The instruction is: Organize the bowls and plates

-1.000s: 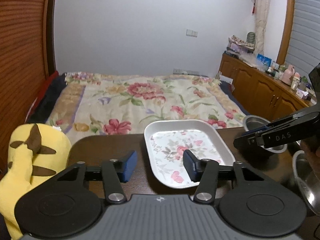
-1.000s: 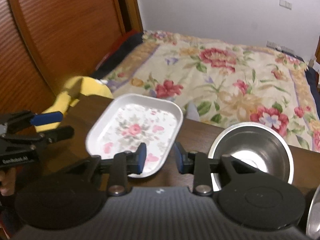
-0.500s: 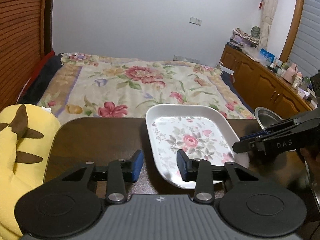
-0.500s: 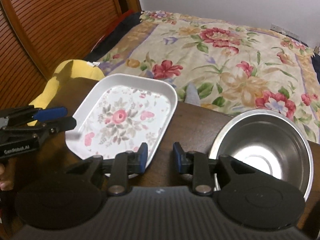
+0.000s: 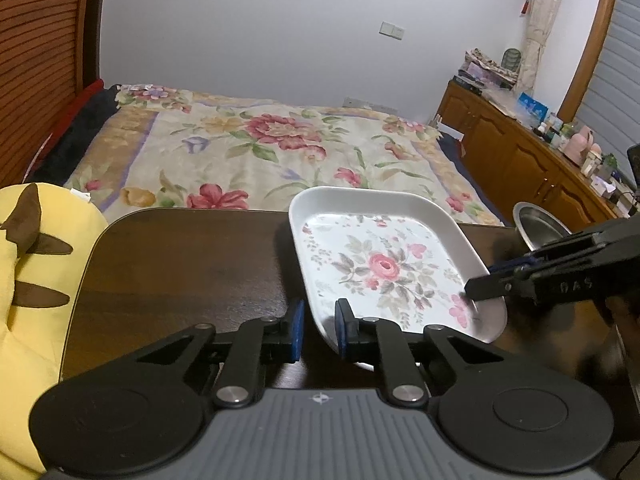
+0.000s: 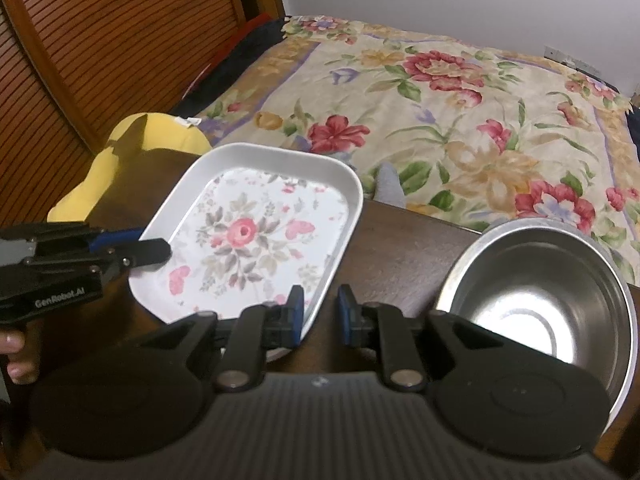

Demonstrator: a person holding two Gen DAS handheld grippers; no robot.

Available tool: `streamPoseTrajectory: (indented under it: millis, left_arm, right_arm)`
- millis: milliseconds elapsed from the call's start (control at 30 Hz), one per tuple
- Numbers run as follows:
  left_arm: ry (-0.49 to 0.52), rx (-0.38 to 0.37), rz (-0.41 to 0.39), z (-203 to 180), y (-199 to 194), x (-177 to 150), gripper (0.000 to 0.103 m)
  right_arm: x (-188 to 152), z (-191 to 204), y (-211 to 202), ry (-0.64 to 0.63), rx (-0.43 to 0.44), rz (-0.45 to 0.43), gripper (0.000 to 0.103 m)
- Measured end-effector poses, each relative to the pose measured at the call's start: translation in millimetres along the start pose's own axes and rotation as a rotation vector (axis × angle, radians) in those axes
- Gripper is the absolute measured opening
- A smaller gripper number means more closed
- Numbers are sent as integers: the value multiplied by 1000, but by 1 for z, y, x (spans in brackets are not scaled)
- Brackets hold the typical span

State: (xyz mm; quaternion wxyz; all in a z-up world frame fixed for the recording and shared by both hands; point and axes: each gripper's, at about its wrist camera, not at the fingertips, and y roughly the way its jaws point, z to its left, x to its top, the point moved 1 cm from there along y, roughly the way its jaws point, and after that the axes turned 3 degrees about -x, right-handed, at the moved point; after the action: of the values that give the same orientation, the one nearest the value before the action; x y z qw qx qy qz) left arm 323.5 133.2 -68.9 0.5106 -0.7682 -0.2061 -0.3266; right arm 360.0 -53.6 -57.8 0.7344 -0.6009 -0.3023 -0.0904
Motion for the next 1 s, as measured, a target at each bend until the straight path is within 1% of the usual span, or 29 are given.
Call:
streamPoseTrajectory:
  millis: [167, 233, 300, 433, 700, 1000]
  left_arm:
    - [18, 8, 5, -4, 0, -1, 15]
    - [19, 12, 7, -4, -2, -1, 14]
    - [15, 19, 9, -3, -3, 0, 13]
    - [2, 23, 8, -4, -10, -2, 13]
    - [15, 19, -37, -13, -39, 1, 13]
    - [48, 11, -85, -34, -74, 5, 13]
  right_arm:
    - [-1, 4, 2, -11, 16, 5, 19]
    - [-1, 5, 2, -20, 8, 1, 19]
    - [-1, 5, 2, -17, -1, -1, 13]
    - [1, 2, -2, -12, 17, -11, 12]
    - [1, 8, -29, -1, 42, -63, 12]
    - [-7, 11, -63, 12, 43, -120, 12]
